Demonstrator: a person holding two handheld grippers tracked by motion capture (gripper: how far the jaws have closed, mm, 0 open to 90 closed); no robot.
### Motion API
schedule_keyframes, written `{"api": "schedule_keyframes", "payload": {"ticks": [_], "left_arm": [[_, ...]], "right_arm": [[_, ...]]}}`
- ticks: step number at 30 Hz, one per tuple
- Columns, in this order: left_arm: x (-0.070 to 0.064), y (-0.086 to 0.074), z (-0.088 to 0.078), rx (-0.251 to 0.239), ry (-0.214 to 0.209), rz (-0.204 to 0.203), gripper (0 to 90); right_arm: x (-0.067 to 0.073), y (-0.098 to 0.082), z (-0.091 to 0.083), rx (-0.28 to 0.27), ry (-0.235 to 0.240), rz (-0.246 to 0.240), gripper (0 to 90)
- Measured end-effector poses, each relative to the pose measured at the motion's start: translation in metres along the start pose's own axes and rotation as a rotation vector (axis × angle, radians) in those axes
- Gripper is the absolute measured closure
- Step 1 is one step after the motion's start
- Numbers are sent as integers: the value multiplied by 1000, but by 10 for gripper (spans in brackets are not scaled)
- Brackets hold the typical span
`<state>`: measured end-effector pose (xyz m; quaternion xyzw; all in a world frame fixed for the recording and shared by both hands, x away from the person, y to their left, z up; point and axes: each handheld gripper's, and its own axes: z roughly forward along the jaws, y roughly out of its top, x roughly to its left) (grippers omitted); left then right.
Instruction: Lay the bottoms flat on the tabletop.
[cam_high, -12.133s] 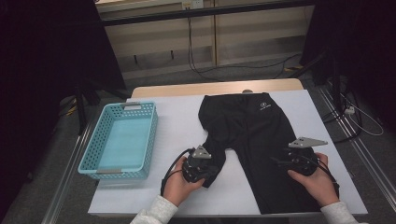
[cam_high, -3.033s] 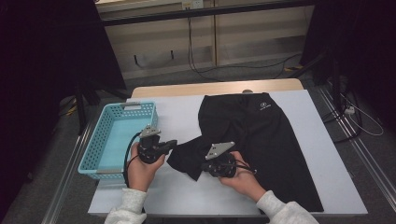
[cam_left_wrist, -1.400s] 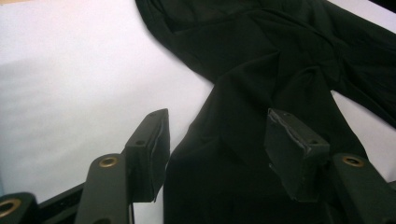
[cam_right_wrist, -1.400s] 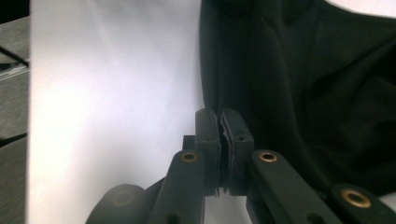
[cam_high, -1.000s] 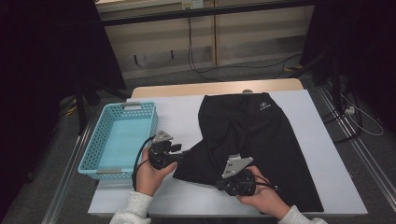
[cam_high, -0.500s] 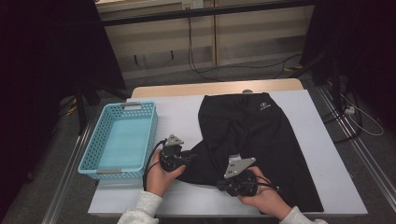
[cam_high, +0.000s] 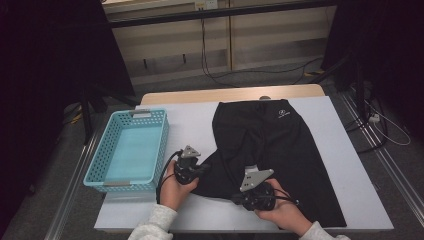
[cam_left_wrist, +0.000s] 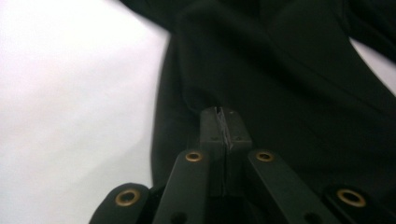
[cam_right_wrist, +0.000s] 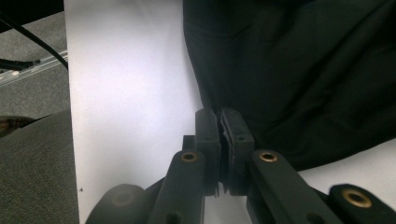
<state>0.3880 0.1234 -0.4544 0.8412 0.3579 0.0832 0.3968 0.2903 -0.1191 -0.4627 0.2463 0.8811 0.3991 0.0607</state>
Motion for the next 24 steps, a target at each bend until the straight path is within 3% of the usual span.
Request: {"api": "schedule_keyframes", "payload": {"ticks": [2,4,8,14,18,24], "left_arm": [[5,2,-6,-33,16,-21,895],[8,2,-10,-41,47,-11,894],[14,0,-12,-47,62,-28,894],[15,-1,-11,-51,61,-27,892],[18,-2,-12,-52,70,-39,891],[21,-5,-17,-37,75,-54,882]], "right_arm": [[0,0,0,-1,0,-1,868],[0,0,-1,-4,-3,-3,868],[-1,0,-1,-3,-9,-6,867],[-4,-1,-3,-12,-30,6,861],[-5,-1,-3,-16,-46,6,811],[-5,-3,-5,25,-38,1,822]]}}
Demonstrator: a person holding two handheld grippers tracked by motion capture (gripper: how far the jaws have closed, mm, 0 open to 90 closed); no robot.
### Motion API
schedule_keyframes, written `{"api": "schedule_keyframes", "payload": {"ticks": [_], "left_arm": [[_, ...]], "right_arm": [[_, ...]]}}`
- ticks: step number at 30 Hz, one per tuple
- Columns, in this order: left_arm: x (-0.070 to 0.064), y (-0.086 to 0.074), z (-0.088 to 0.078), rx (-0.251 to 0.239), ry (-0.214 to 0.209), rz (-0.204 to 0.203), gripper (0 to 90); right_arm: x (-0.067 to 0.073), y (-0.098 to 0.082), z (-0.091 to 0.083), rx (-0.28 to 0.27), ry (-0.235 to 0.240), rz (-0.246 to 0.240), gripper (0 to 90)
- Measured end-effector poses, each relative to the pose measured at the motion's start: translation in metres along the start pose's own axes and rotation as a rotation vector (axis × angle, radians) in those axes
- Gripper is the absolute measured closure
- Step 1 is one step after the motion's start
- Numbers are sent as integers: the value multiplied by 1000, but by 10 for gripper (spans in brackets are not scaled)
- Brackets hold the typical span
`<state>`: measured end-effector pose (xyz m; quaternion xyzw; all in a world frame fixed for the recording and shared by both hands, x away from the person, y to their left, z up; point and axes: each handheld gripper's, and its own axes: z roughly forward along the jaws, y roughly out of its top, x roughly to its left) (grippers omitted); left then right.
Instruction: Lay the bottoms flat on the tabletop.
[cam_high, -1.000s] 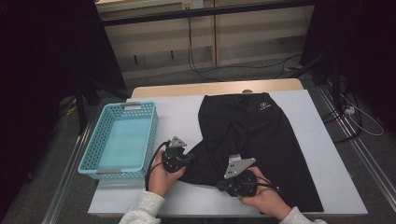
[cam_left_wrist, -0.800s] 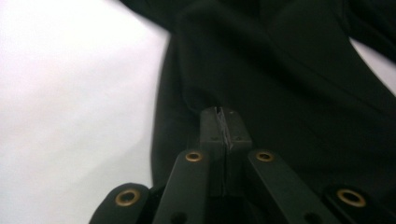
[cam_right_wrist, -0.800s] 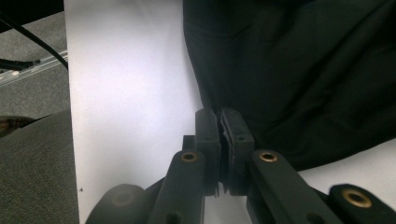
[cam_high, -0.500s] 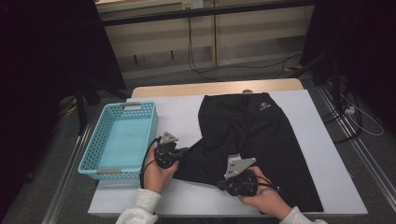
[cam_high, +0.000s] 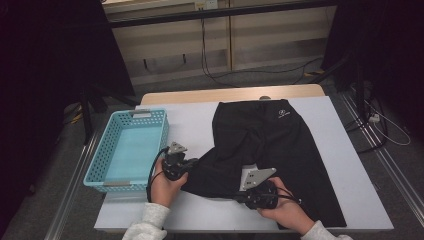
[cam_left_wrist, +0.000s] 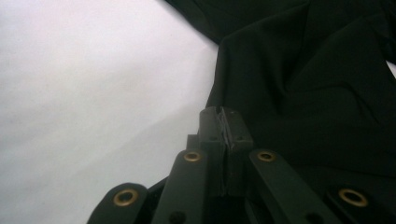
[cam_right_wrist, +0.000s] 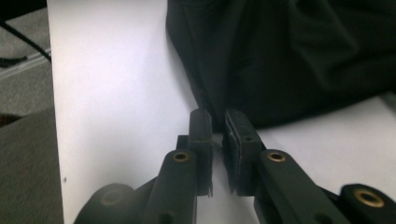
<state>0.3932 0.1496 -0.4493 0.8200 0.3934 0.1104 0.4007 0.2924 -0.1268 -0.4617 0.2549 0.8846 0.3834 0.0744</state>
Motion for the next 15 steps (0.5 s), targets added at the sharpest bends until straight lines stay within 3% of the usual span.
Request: {"api": "schedule_keyframes", "payload": {"ticks": [2,6,9,13,15], "left_arm": [[-1,-1,-3,3,-10,-1,862],[-2,0,-4,-1,-7,3,848],[-3,-1,-4,-4,-10,2,841],[-3,0,-2,-13,-2,12,773],[-4,1,-2,-19,-5,9,718]], "right_arm": [[0,-1,-1,-4,9,6,828],[0,0,-2,-30,-6,8,748],[-2,2,-6,-54,-49,19,687],[-14,5,-11,-104,-107,93,615],[-22,5,-7,-99,-148,141,599]]}}
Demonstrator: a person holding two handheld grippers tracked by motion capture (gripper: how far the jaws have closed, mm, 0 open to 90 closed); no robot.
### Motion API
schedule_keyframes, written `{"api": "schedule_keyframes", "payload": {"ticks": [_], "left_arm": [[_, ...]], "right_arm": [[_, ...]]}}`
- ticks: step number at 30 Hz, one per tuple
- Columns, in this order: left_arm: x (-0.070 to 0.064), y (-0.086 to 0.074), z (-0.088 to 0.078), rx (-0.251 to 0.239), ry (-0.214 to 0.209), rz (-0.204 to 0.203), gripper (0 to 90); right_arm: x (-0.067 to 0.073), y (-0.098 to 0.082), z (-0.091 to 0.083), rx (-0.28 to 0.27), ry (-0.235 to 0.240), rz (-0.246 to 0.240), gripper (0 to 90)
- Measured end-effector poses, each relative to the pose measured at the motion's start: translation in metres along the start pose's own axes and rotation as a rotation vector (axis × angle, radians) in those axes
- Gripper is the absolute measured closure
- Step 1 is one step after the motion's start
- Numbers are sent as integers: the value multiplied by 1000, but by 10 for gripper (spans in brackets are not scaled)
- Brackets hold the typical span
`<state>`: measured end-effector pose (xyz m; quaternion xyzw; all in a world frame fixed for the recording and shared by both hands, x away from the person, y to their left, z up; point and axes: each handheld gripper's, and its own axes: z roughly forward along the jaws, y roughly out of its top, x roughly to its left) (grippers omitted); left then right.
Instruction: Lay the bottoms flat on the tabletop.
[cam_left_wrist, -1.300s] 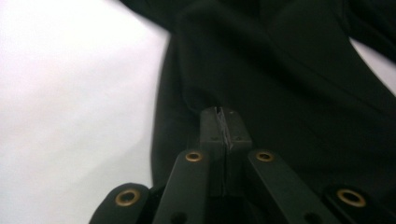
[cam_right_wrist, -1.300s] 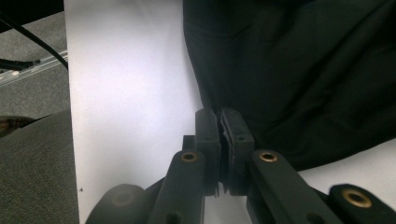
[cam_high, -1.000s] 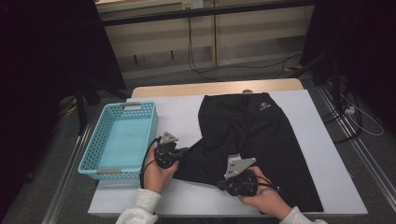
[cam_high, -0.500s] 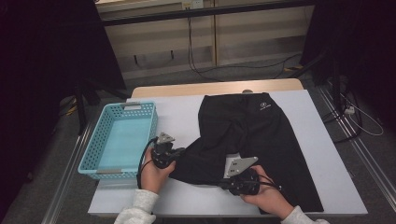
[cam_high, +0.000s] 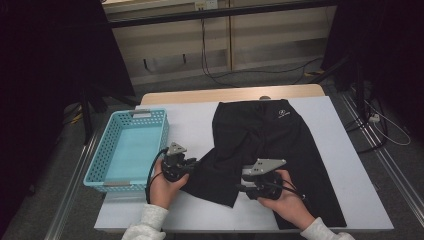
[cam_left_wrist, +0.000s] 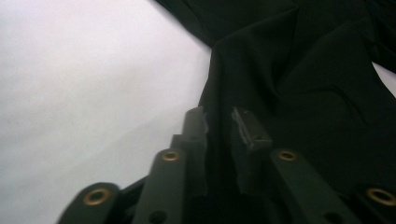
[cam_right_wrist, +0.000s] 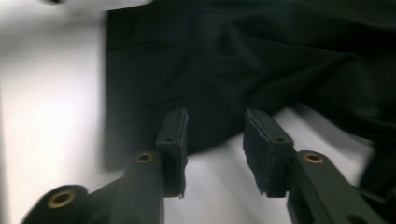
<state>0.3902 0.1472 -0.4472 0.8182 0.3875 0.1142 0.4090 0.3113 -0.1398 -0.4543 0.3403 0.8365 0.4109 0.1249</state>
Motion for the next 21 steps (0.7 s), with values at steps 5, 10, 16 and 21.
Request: {"api": "schedule_keyframes", "payload": {"ticks": [5,10,16,21], "left_arm": [[-2,2,0,-15,7,17,576],[-1,1,-1,-8,17,18,509],[-4,1,-2,25,13,12,457],[-5,-1,0,67,18,23,458]], "right_arm": [[-7,-1,18,37,-33,51,604],[-6,0,19,26,31,71,889],[11,2,11,37,121,52,863],[11,4,6,38,105,15,785]]}}
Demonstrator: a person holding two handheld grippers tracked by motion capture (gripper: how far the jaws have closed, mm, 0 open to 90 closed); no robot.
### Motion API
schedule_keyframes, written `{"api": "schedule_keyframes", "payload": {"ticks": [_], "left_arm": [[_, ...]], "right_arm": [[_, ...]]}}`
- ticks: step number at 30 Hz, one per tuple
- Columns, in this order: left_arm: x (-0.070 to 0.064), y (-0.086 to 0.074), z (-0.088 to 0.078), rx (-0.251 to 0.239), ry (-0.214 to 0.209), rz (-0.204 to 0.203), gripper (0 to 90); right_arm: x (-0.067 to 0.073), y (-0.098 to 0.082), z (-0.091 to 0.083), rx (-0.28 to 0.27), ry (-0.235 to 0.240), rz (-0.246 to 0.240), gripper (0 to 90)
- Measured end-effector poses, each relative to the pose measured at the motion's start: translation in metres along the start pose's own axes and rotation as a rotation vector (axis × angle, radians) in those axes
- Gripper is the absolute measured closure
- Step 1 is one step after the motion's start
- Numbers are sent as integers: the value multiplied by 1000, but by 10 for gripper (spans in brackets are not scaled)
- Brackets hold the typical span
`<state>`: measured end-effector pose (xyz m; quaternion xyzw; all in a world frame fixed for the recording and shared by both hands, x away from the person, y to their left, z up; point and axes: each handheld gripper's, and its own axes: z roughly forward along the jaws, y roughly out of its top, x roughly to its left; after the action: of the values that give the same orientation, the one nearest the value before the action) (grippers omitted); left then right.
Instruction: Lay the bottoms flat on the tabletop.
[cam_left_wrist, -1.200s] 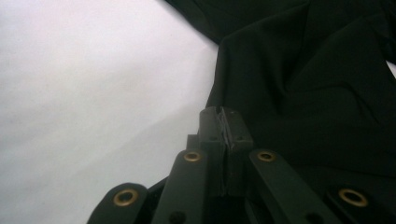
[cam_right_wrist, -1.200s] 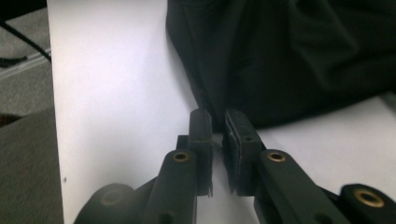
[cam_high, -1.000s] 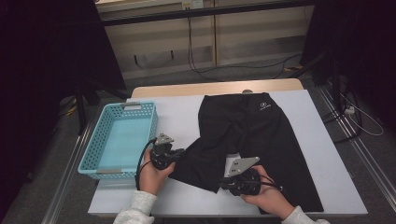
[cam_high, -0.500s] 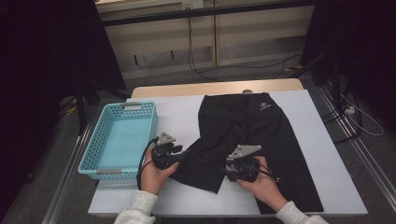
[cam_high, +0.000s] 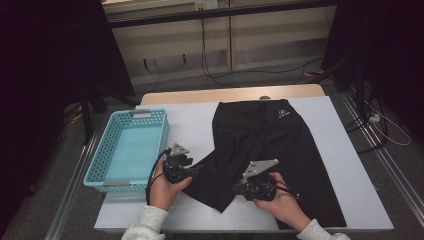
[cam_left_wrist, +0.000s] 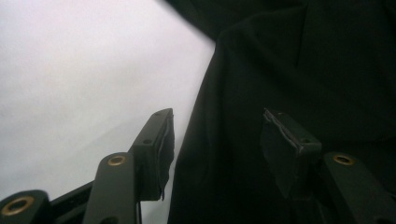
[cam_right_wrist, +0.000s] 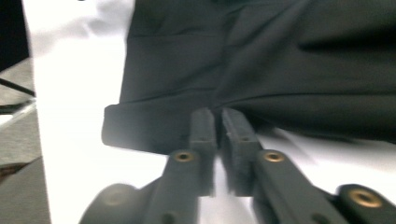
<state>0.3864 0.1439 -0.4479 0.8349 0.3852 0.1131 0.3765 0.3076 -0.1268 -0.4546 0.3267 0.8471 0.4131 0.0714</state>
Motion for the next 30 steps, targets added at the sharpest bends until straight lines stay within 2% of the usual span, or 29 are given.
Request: {"api": "schedule_keyframes", "payload": {"ticks": [4,5,8,10,12,13,15,21,24,26,30], "left_arm": [[1,-2,2,34,22,1,525],[1,-4,4,56,22,7,553],[1,-3,5,66,32,19,642],[1,-3,5,71,10,2,759],[0,-3,5,69,3,-1,822],[0,-2,5,85,-10,1,868],[1,0,4,85,-6,3,872],[13,7,-11,-11,36,-37,873],[15,6,-9,-15,33,-40,871],[13,6,-7,-8,38,-25,862],[10,7,-6,-6,39,-14,851]], "right_arm": [[-12,2,-12,-44,-60,0,663],[-15,3,-14,-49,-73,7,645],[-27,2,-21,-64,-111,39,614],[-32,0,-22,-63,-128,54,607],[-35,-2,-21,-65,-137,61,601],[-35,-2,-20,-62,-138,61,601],[-35,-2,-19,-59,-139,58,601],[-33,2,-17,-74,-152,44,577],[-35,3,-13,-68,-160,44,581],[-35,3,-9,-56,-160,39,583],[-28,6,-6,-58,-147,20,575]]}}
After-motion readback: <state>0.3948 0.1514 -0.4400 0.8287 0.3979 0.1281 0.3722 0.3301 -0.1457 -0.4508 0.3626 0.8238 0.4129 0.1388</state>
